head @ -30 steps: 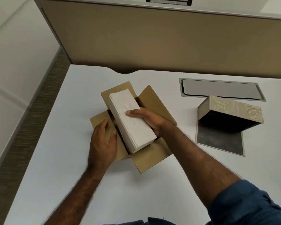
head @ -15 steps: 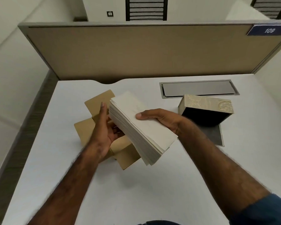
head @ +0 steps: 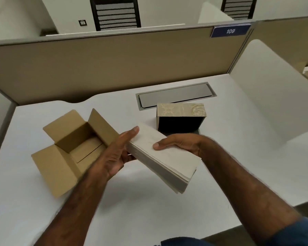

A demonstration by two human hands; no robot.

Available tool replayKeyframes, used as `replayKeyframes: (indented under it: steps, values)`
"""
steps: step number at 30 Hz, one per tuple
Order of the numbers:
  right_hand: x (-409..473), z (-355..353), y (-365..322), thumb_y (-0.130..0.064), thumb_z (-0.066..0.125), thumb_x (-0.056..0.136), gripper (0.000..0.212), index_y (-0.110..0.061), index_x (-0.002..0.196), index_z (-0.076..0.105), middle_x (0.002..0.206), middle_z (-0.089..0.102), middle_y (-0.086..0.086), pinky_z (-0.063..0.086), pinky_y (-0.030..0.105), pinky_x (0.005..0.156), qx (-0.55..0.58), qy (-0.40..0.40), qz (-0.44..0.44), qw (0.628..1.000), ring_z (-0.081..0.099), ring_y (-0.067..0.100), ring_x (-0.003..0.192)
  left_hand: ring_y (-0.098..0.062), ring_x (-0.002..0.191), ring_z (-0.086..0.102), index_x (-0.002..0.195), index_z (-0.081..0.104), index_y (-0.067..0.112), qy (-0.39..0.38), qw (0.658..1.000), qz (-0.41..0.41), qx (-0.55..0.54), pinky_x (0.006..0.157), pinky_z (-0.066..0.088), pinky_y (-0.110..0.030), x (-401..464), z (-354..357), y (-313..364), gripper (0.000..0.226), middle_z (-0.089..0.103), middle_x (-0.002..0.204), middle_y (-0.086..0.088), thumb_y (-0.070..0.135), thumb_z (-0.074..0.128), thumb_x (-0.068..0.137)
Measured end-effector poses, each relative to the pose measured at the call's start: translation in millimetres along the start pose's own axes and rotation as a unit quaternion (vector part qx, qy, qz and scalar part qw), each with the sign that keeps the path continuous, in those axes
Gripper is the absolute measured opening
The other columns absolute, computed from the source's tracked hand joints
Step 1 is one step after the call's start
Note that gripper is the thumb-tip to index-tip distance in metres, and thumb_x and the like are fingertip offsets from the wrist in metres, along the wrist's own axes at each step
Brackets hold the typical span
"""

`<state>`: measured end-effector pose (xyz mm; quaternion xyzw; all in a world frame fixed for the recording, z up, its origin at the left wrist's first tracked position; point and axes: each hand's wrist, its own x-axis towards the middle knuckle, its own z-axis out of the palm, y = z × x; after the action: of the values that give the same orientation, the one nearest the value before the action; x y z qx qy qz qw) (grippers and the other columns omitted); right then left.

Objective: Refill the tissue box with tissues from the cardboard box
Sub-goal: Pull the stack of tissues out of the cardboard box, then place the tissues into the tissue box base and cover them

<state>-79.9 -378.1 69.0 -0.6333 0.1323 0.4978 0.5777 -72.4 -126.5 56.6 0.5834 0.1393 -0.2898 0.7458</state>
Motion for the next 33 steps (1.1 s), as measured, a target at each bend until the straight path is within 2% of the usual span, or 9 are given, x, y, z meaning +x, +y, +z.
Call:
replayKeyframes:
  steps: [2,7,13,16,18,21,26,30,33]
  values:
    - [-11,-18,12,-0.049,0.083,0.08,0.061,-0.011,0.127,0.072,0.103,0.082,0.01,0.066,0.033,0.081,0.004,-0.008,0.005,1.0,0.08,0.024,0.091,-0.023,0.104,0.076,0.115,0.081,0.028,-0.032,0.999,-0.004,0.022,0.087,0.064,-0.045,9,15,-9,0.049,0.078,0.123,-0.006,0.048,0.092,0.071]
    - [-27,-61,47,-0.054,0.082,0.079,0.077,-0.006,0.138,0.072,0.122,0.077,0.016,0.058,0.042,0.102,0.003,0.002,0.019,1.0,0.074,0.03,0.103,-0.027,0.109,0.07,0.127,0.073,0.021,-0.035,0.998,-0.028,0.05,0.086,0.064,-0.046,30,56,-27,0.059,0.075,0.125,-0.011,0.037,0.088,0.072]
    - [-34,-103,95,-0.054,0.089,0.071,0.055,-0.013,0.107,0.088,0.114,0.084,0.01,0.067,0.03,0.08,0.079,0.015,-0.013,0.997,0.082,0.02,0.092,-0.025,0.103,0.068,0.112,0.08,0.022,-0.003,0.999,-0.036,0.04,0.087,0.065,-0.048,55,84,-53,0.041,0.079,0.105,-0.002,0.034,0.087,0.074]
    - [-33,-120,116,-0.05,0.086,0.079,0.046,-0.016,0.111,0.088,0.126,0.082,0.01,0.066,0.035,0.095,0.141,0.05,-0.036,0.988,0.081,0.02,0.105,-0.022,0.099,0.068,0.101,0.082,0.025,0.009,0.999,-0.038,0.02,0.081,0.064,-0.041,67,88,-63,0.036,0.078,0.098,0.003,0.037,0.089,0.068]
    - [-31,-130,129,-0.051,0.085,0.079,0.048,-0.018,0.114,0.087,0.123,0.082,0.009,0.066,0.04,0.091,0.175,0.088,-0.047,0.98,0.079,0.021,0.104,-0.02,0.096,0.069,0.096,0.083,0.025,0.023,0.999,-0.037,0.004,0.077,0.063,-0.038,76,89,-69,0.034,0.079,0.094,0.004,0.037,0.089,0.065]
    - [-25,-142,142,-0.05,0.087,0.079,0.047,-0.02,0.116,0.085,0.117,0.081,0.009,0.064,0.042,0.089,0.223,0.116,-0.073,0.965,0.077,0.023,0.101,-0.018,0.096,0.07,0.092,0.085,0.024,0.043,0.998,-0.033,-0.029,0.073,0.063,-0.036,89,91,-77,0.017,0.08,0.092,0.004,0.03,0.086,0.076]
    - [-11,-153,153,-0.044,0.087,0.08,0.053,-0.015,0.124,0.078,0.124,0.081,0.017,0.065,0.045,0.091,0.306,0.166,-0.111,0.931,0.079,0.029,0.102,-0.019,0.1,0.066,0.101,0.075,0.022,0.06,0.997,-0.024,-0.037,0.071,0.061,-0.035,111,98,-91,0.011,0.077,0.098,0.002,0.023,0.076,0.09]
    - [3,-160,154,-0.036,0.082,0.092,0.042,-0.011,0.124,0.076,0.114,0.084,0.013,0.068,0.037,0.078,0.338,0.214,-0.134,0.906,0.082,0.025,0.094,-0.019,0.103,0.065,0.112,0.072,0.02,0.085,0.996,-0.021,-0.025,0.08,0.06,-0.038,131,101,-97,0.021,0.074,0.106,-0.001,0.023,0.075,0.091]
    - [13,-166,150,-0.029,0.074,0.101,0.036,-0.007,0.13,0.073,0.121,0.083,0.015,0.066,0.041,0.092,0.33,0.252,-0.159,0.896,0.081,0.028,0.101,-0.022,0.105,0.064,0.113,0.071,0.019,0.103,0.994,-0.022,0.011,0.087,0.058,-0.046,144,101,-100,0.025,0.072,0.108,-0.002,0.028,0.076,0.09]
